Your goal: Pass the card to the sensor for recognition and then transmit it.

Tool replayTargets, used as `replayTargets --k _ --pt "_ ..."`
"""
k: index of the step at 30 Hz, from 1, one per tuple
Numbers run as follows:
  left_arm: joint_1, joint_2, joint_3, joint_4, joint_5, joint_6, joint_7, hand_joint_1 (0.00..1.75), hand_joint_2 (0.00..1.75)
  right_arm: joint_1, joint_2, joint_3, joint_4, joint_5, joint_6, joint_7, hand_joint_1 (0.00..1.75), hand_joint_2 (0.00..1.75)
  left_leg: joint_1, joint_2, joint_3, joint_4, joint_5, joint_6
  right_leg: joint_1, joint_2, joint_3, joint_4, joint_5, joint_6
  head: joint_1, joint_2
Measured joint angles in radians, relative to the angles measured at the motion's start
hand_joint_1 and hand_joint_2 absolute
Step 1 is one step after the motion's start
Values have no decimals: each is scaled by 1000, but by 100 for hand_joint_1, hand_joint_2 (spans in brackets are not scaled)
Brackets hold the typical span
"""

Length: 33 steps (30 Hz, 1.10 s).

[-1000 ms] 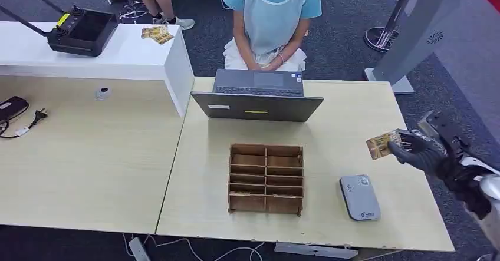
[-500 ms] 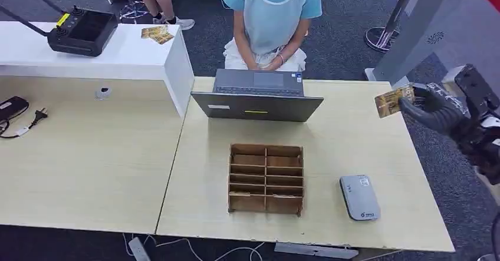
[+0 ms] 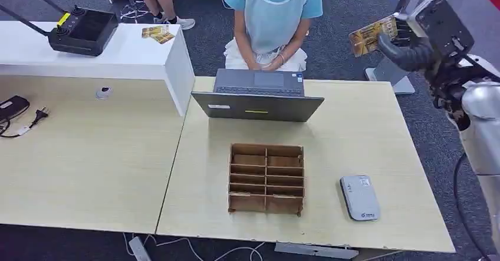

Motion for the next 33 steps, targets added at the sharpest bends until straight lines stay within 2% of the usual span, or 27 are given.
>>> replayTargets --k 3,8,13,20,27,33 --pt "0 0 2 0 -4 0 0 0 0 -37 34 23 13 78 -31 9 175 175 0 0 0 0 0 0 0 0 0 0 0 0 0 0" --pt "-3 -1 5 0 -21 -1 3 0 0 -103 95 66 45 289 -108 42 175 175 0 0 0 0 0 0 0 0 0 0 0 0 0 0" --pt "-3 -1 5 0 -25 -1 5 0 0 -134 130 87 68 333 -115 48 175 175 0 0 0 0 0 0 0 0 0 0 0 0 0 0" --pt "-7 -1 5 0 -57 -4 11 0 0 -187 190 103 136 525 -131 61 175 175 0 0 0 0 0 0 0 0 0 1 0 0 0 0" --pt "-11 -1 5 -1 -86 -8 15 0 0 -277 274 138 295 702 -134 83 175 175 0 0 0 0 1 -1 0 0 0 1 0 0 0 0" --pt "-11 -1 5 -1 -94 -8 17 0 0 -307 315 161 381 771 -148 91 175 175 0 -1 0 0 1 -1 0 0 0 1 0 0 0 0"
